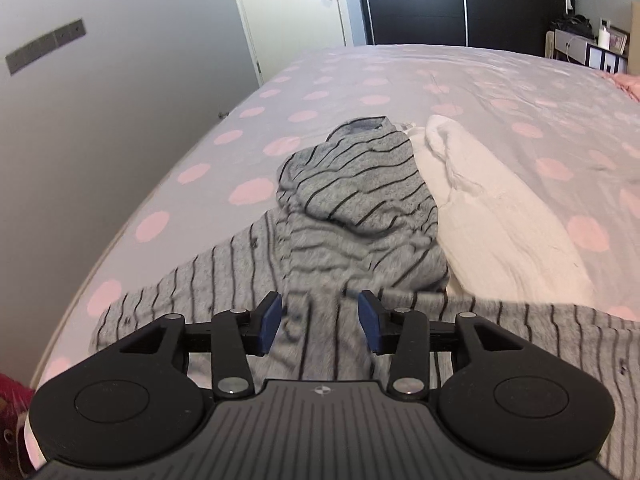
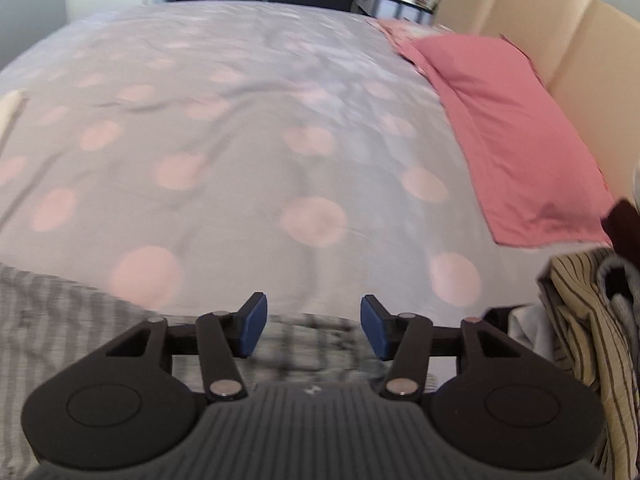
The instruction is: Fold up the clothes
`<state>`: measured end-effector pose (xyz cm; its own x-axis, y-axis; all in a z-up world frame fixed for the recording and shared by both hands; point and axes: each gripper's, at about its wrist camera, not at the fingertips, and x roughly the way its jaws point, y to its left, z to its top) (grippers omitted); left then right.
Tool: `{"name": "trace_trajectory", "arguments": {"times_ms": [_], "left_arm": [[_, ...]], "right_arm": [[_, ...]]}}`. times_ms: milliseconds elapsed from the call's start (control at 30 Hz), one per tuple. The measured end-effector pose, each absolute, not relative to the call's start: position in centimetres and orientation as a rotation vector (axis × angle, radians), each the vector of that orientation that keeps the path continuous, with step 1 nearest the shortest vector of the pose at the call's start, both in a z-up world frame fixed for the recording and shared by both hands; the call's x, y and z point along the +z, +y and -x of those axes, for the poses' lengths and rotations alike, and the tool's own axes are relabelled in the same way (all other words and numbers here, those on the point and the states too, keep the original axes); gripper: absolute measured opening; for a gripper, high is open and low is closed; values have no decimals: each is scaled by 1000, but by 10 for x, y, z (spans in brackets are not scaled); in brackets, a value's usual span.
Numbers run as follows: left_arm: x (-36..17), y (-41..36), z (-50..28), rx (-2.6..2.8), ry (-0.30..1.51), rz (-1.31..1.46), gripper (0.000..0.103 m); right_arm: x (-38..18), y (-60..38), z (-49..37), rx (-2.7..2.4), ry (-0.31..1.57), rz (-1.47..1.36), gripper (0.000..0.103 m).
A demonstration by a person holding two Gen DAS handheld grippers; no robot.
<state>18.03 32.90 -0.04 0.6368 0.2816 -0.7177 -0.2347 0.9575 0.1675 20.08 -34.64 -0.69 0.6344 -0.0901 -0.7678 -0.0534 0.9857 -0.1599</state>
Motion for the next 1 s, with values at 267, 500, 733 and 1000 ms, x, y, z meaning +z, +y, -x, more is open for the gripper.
{"name": "trace_trajectory", "arguments": {"times_ms": [267,500,733,1000], "left_arm": [[-1,359,-103,348,973,178,46],[-27,372,-25,422,978,509,52],[-52,374,12,443,888,826,53],[-76,375,-7,504,915,839,28]], "right_arm": [[27,-295,-162,159,800,180,69],[46,-265,-134,254,740,122,71],[55,-251,-117,298,706,101,74],[51,-264,-105,282,715,36,74]]}}
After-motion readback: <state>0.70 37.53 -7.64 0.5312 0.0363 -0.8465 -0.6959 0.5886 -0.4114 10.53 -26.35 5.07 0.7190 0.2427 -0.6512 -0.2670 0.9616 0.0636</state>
